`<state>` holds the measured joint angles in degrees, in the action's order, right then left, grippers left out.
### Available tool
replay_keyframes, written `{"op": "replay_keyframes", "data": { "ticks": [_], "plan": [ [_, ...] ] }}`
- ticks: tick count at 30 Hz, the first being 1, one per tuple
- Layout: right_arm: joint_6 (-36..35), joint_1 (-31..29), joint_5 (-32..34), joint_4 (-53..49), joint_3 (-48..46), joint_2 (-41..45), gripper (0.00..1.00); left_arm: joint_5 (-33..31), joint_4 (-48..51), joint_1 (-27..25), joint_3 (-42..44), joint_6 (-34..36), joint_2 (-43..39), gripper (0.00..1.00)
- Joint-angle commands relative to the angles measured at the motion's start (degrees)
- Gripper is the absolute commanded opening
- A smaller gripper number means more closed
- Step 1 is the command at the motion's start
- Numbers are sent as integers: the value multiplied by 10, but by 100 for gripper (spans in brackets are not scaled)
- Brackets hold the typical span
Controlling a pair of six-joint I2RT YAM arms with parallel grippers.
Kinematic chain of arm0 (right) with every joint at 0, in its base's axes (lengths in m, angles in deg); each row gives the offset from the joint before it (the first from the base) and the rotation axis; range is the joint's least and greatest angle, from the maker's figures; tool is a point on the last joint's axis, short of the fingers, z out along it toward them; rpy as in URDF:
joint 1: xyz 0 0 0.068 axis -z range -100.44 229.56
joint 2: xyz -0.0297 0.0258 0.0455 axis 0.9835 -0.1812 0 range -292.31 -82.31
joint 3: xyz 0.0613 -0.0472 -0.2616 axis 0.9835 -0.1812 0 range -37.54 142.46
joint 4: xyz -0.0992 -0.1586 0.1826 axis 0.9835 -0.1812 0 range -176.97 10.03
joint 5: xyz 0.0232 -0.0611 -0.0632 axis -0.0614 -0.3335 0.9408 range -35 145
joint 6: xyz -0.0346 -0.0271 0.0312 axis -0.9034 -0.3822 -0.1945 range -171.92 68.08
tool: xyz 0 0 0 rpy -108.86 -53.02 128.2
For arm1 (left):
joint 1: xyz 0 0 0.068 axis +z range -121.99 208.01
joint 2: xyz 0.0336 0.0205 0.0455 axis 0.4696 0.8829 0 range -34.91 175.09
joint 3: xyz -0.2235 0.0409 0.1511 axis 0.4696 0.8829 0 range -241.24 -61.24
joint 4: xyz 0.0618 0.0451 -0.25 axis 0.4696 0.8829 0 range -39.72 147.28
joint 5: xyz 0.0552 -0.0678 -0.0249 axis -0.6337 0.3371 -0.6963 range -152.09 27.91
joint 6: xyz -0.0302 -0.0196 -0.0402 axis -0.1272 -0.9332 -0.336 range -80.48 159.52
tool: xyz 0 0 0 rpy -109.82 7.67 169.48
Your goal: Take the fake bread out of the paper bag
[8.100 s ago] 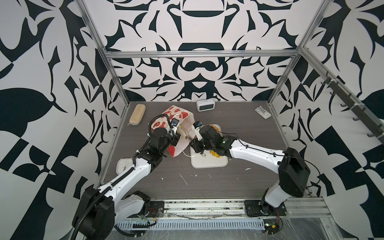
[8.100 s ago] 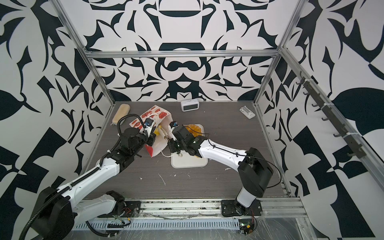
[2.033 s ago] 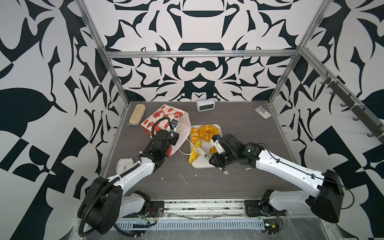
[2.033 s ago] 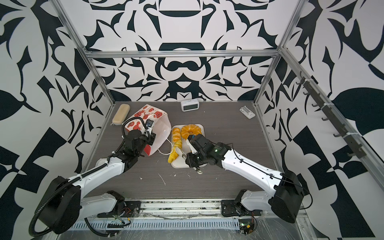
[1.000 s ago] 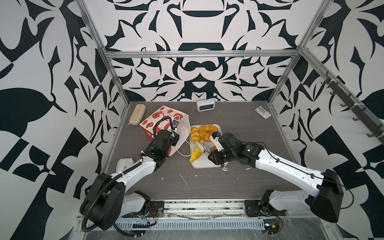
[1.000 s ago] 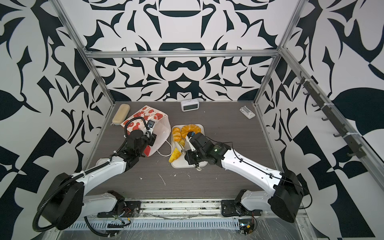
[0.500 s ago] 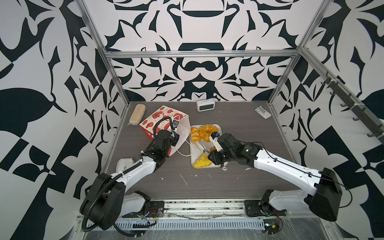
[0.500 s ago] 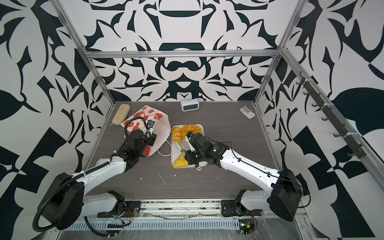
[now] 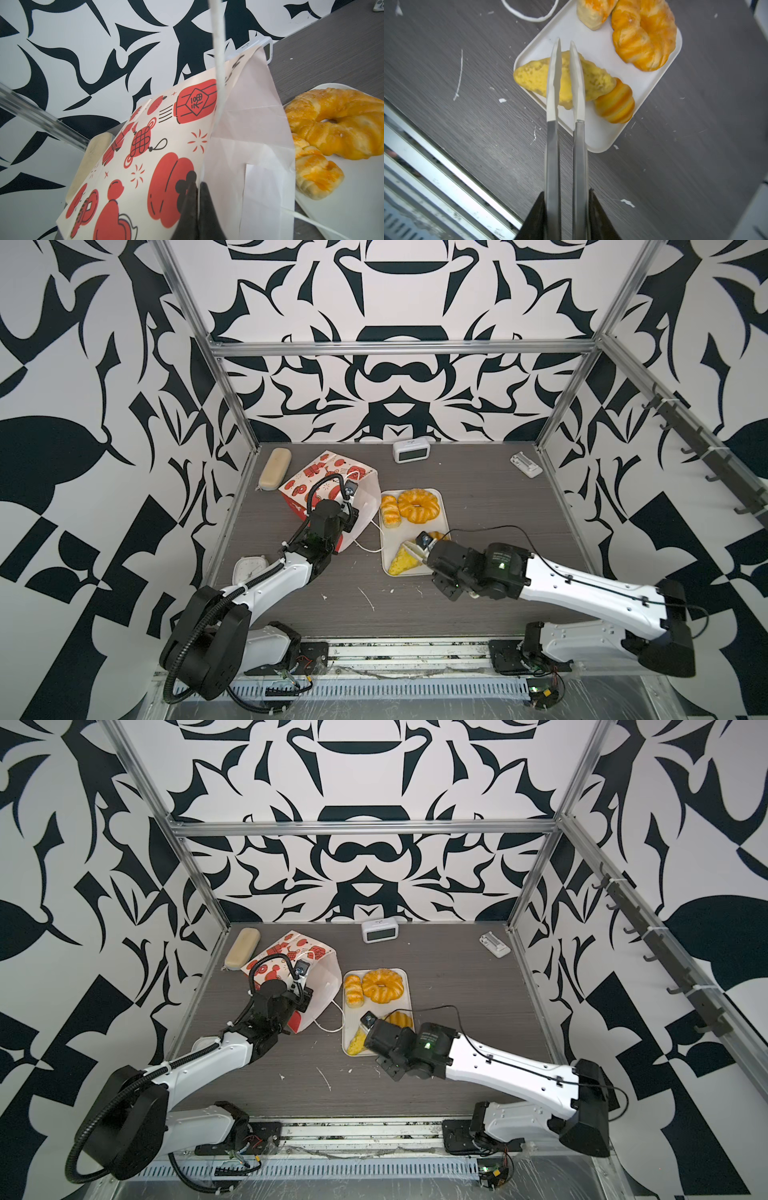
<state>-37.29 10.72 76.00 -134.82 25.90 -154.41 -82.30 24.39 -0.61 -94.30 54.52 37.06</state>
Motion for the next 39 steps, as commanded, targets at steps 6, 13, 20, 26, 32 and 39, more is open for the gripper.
{"op": "replay_keyframes", "data": {
  "ticks": [6, 13, 20, 26, 32, 39],
  "plan": [
    [-77, -81, 250, -103, 50, -88, 38, -7, -16, 1, 2, -2, -22, 4],
    [-129, -107, 272, -93, 38, -86, 47, -10, -19, 1, 9, -3, -38, 4],
    [-164, -139, 297, -105, 30, -72, 49, -10, -23, 1, 14, -4, -44, 4],
    [-173, -157, 295, -141, 23, -87, 49, -10, -24, 1, 16, -4, -50, 4],
    [-185, -160, 287, -138, 12, -100, 49, -10, -25, 1, 19, -5, -52, 4],
    [-201, -160, 293, -136, 2, -123, 49, -9, -29, 1, 19, -5, -47, 4]
  ]
}}
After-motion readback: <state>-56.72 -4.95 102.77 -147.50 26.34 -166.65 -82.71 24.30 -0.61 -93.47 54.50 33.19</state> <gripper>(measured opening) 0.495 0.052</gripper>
